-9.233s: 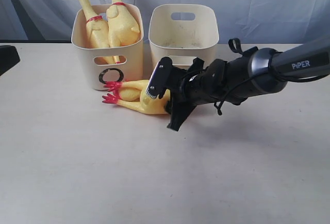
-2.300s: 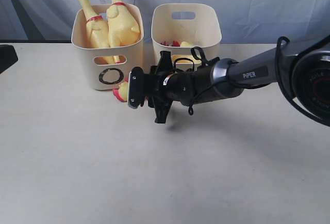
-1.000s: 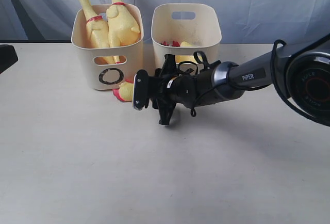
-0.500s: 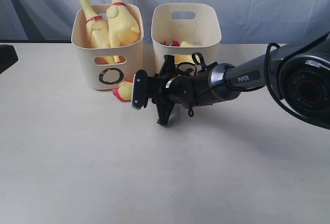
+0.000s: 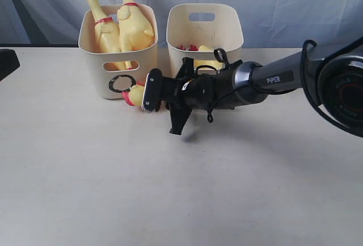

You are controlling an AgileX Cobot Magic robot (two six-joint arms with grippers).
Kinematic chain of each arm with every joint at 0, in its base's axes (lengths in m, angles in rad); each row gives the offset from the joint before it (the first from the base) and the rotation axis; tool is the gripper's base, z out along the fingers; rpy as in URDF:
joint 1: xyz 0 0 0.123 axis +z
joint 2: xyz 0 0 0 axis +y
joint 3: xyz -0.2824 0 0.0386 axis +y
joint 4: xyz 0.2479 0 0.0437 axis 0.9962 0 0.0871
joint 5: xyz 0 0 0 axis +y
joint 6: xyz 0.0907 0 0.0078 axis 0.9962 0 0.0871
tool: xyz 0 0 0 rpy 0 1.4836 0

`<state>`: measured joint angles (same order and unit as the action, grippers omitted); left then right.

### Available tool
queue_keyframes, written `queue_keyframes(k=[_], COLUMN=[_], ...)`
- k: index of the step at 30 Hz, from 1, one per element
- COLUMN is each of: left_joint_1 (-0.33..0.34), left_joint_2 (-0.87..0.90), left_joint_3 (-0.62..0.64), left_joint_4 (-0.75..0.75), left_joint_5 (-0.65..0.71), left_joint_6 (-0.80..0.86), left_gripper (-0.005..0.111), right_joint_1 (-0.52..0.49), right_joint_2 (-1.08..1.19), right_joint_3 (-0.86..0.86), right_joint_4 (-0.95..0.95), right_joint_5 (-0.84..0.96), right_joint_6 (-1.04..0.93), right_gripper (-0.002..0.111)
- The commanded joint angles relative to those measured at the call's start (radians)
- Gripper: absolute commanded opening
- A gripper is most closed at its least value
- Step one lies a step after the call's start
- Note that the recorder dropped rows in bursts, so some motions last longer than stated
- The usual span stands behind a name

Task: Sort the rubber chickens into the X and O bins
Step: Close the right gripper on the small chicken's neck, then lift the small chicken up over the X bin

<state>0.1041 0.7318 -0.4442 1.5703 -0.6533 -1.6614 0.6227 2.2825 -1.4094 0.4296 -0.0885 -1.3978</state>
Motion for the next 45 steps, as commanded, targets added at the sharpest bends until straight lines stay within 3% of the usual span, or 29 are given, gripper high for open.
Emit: queue_keyframes(k=[1,11,16,20,30,33,41,45], left_joint_1=[0.004,0.004,0.004,0.004,0.004,0.004,0.004,0.004], left_joint_2=[-0.008,-0.008,-0.008,-0.008,-0.008,-0.008,-0.008,-0.008], left_joint_3=[0.006,0.006,0.006,0.006,0.006,0.006,0.006,0.006], left_joint_4=[-0.014,-0.014,-0.014,-0.014,-0.014,-0.014,-0.014,-0.014], left_joint_5=[-0.002,-0.002,-0.002,-0.002,-0.002,-0.002,-0.002,-0.002], left_joint_6=[-0.003,-0.003,-0.003,-0.003,-0.003,-0.003,-0.003,-0.003], left_gripper=[0.000,0.000,0.000,0.000,0.000,0.000,0.000,0.000], right_joint_1=[-0.004,-0.004,-0.006,-0.006,-0.006,-0.006,-0.006,-0.006], right_joint_2=[-0.053,-0.226,-0.332,-0.405,-0.413,-0.390,-0.316,-0.270], right_joint_3=[0.000,0.000,0.000,0.000,0.000,0.000,0.000,0.000], right_joint_4=[0.028,0.079,0.176,0.258,0.527,0.528,0.279,0.154], right_joint_5=[0.059,0.491,0.535,0.438,-0.116,-0.228,-0.444,-0.528], right_joint_6=[0.005,0.066,0.073,0.075,0.133,0.178,0.445,0.476], right_gripper=[-0.001,-0.001,-0.001,-0.001,-0.001,-0.001,-0.001,-0.001])
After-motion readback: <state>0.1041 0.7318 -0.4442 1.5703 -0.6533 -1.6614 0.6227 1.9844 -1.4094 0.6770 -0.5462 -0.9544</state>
